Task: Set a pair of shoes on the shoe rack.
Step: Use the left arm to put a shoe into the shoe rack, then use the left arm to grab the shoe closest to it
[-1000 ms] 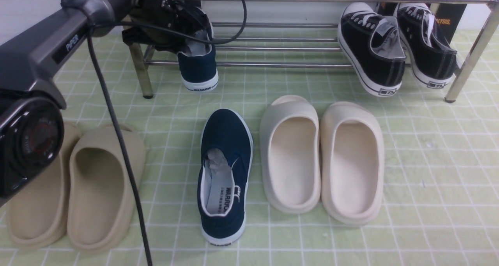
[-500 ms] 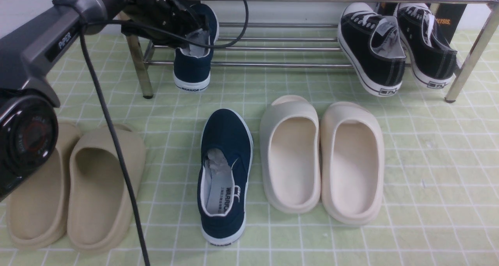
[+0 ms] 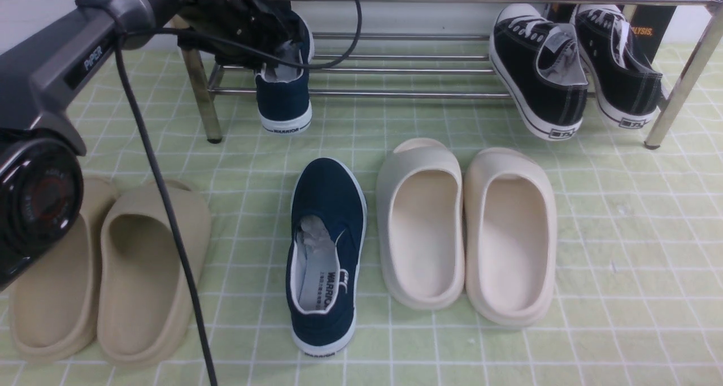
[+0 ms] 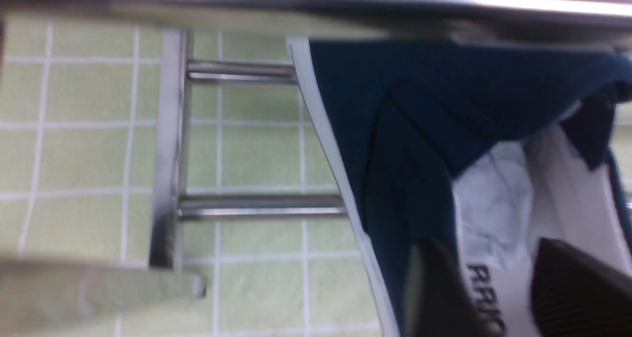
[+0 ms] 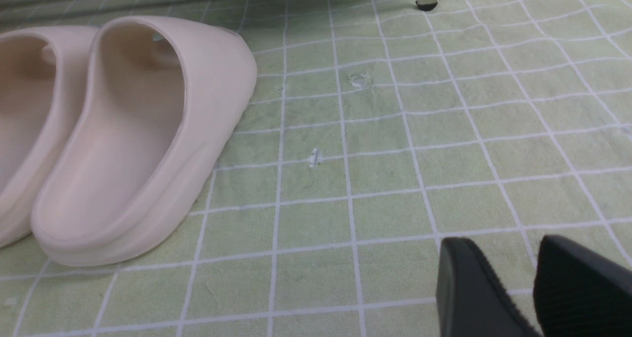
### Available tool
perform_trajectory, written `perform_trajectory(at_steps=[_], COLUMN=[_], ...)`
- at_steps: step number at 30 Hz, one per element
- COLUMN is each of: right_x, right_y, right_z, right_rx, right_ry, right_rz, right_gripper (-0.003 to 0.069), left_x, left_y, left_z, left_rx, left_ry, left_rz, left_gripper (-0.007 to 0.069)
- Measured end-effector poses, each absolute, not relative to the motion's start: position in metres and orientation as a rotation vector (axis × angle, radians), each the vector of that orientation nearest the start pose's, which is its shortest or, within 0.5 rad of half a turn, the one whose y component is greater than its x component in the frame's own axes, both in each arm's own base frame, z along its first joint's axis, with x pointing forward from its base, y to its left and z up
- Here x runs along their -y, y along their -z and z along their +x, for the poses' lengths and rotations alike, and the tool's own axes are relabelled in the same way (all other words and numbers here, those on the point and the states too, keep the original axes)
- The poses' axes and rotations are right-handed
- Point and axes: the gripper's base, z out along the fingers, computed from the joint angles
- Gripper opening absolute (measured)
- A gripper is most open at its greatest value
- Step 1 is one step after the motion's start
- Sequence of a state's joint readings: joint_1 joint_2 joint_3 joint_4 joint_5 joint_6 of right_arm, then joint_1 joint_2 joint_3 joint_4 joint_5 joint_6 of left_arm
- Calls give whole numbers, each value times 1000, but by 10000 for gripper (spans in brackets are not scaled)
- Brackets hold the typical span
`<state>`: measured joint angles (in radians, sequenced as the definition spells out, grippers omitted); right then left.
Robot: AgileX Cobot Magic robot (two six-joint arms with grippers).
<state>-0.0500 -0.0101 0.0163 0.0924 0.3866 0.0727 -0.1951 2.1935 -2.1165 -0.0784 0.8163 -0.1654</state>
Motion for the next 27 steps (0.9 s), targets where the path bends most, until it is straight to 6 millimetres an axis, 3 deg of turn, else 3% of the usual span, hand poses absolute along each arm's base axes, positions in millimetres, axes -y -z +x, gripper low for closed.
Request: perform_trajectory(at_steps=[3,4,7,10,11,12,16,17,18,19,20,21,22,27], right_x=[-1,-1,-1,-1,-1,-1,-1,-1,-1,-1,-1,-1,-1,-1], right_y=[-174,-174,-174,-174,-174,-174,-174,-174,-174,-174,-174,-174,-174,-174], right_z=[52,52,52,52,52,52,52,52,52,52,52,52,52,52], right_rx=[-1868,-1868,-1868,-1868,-1868,-1868,-1868,-1868,-1868,-1868,-1868,-1868,-1868,-1868], right_ry=[-107,-107,-107,-107,-107,-107,-107,-107,-107,-107,-107,-107,-107,-107], right_rz=[171,171,171,171,171,171,171,171,171,171,171,171,171,171], right_gripper=[239,239,239,239,239,239,239,239,239,239,239,239,239,239], left_x=[103,101,97,95,94,95,103,113,116,129,129,144,151,165], left_y=[-301,-316,-348,-363,-375,-373,-343,-314,-306,-275,-275,-247,-236,-211], left_z=[492,483,457,438,421,416,395,383,379,364,364,350,343,331], left_rx=[-2397,-2400,-2446,-2521,-2564,-2588,-2729,-2840,-2870,-2976,-2976,-3034,-3045,-3020], left_ry=[270,273,271,283,310,316,310,301,297,282,282,264,260,267], left_rz=[-10,-11,-2,2,2,3,25,56,67,119,119,183,213,237], left_gripper=[394,418,424,414,400,393,369,360,359,357,357,356,356,349])
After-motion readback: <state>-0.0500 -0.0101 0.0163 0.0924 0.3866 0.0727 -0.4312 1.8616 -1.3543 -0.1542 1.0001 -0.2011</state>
